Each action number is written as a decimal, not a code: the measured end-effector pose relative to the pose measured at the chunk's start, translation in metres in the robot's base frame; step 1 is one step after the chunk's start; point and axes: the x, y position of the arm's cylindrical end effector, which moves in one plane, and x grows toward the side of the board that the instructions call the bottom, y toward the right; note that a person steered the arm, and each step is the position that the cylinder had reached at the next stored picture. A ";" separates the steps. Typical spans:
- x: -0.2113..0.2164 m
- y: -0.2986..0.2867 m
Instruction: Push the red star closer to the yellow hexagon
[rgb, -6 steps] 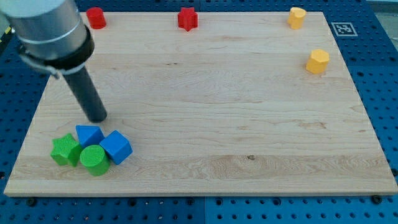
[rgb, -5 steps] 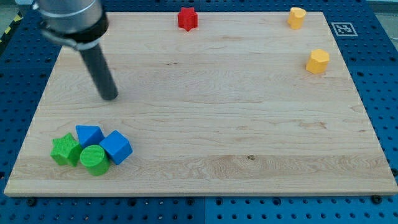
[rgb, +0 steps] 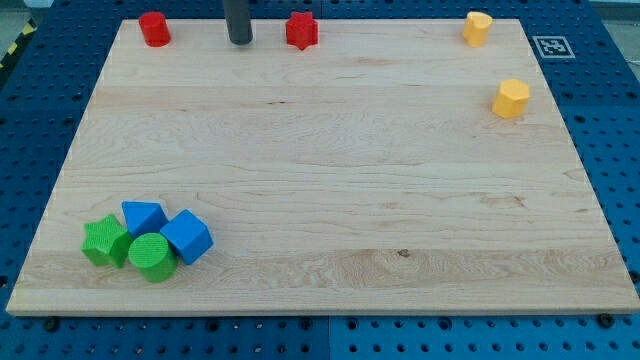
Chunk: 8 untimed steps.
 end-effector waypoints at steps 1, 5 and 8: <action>-0.022 0.003; -0.012 0.086; 0.041 0.127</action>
